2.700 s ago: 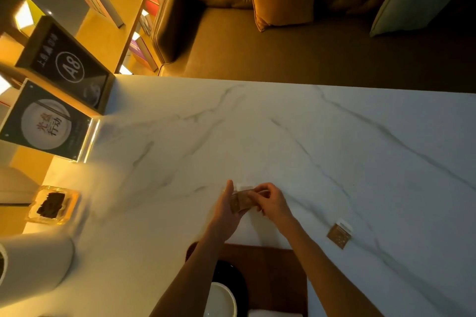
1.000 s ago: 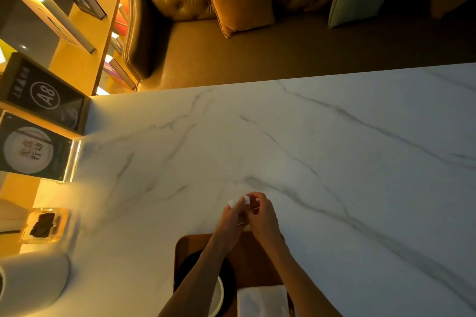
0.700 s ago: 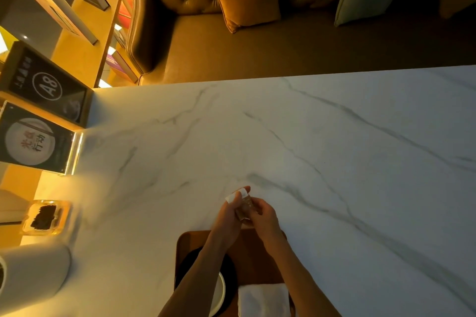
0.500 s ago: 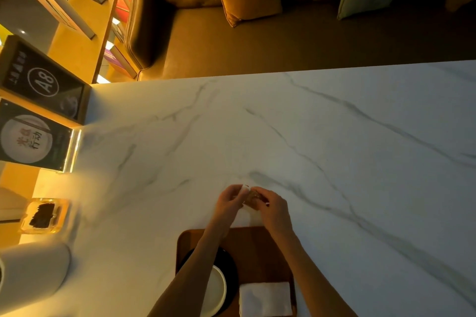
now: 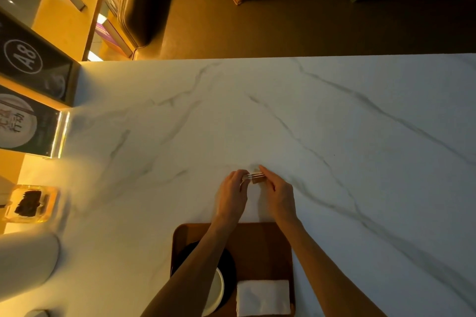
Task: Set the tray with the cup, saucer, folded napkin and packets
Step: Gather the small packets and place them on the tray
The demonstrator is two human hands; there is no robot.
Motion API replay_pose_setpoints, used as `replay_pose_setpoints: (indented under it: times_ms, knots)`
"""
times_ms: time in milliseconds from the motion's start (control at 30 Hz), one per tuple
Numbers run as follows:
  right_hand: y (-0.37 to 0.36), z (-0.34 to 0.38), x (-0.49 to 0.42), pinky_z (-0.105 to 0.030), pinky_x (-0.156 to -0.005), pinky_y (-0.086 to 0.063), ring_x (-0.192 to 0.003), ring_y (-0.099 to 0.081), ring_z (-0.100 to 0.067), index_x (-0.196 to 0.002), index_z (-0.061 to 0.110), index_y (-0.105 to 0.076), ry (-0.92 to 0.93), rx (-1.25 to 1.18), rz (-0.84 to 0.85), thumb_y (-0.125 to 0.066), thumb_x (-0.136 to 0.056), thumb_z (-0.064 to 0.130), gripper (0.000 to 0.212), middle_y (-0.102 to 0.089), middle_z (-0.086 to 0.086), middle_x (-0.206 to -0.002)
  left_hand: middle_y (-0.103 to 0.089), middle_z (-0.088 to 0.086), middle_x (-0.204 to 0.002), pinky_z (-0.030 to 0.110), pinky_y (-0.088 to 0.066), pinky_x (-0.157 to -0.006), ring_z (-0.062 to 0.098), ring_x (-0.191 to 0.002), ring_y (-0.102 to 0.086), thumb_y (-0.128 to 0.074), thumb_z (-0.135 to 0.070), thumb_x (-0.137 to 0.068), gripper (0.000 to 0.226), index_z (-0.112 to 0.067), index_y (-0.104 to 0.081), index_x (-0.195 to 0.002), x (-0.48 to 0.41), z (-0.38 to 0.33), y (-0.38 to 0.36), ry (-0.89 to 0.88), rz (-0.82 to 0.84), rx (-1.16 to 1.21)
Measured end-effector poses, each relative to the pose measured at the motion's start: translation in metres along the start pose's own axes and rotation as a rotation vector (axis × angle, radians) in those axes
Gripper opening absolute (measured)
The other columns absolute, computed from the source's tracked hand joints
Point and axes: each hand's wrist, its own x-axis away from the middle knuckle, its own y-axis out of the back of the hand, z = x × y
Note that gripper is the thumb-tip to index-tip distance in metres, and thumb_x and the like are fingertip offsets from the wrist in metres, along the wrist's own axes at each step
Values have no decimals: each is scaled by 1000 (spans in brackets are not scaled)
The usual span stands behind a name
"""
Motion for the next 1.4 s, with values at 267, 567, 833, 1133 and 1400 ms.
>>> replay_pose_setpoints:
  times_ms: [267, 567, 833, 1133, 1400]
  knots:
    - [-5, -7, 4, -13, -94, -47, -107, -62, -3, -122, 19, -65, 2, 19, -58, -53, -96, 13, 29, -70, 3, -119, -66, 2, -111, 28, -52, -87, 15, -102, -61, -56, -13, -95, 20, -15, -63, -114, 1, -3, 0, -8, -61, 44]
    - [2, -12, 3, -17, -93, -50, -103, -67, -11, -118, 17, -68, -21, 56, -33, -55, -95, 11, 27, -72, 1, -114, -68, 0, -112, 34, -52, -91, 18, -105, -61, -60, -15, -93, 19, -17, -65, -111, -1, 4, 0, -11, 34, 19]
    - [13, -13, -10, -4, -61, -46, -66, -62, 3, -116, 22, -69, -30, 43, 70, -60, -92, 18, 26, -77, 1, -97, -70, 4, -104, 33, -47, -84, 23, -100, -59, -62, -14, -91, 16, -14, -67, -106, -12, 1, 4, 38, 75, -7]
    - [17, -6, -9, -24, -98, -50, -116, -59, -17, -139, 25, -47, -98, 14, 225, -49, -97, 13, 43, -60, -7, -133, -60, 1, -78, 33, -48, -65, 15, -68, -56, -58, -19, -95, 26, -26, -63, -119, -9, -9, 18, 169, 220, 126]
    - [20, -2, 48, -26, -71, -62, -101, -67, -19, -128, 22, -60, -206, -223, 203, -57, -94, 11, 35, -65, -9, -123, -55, 2, -76, 24, -60, -62, 8, -62, -60, -53, -5, -96, 28, -14, -65, -119, 51, -5, 25, 249, 222, 379]
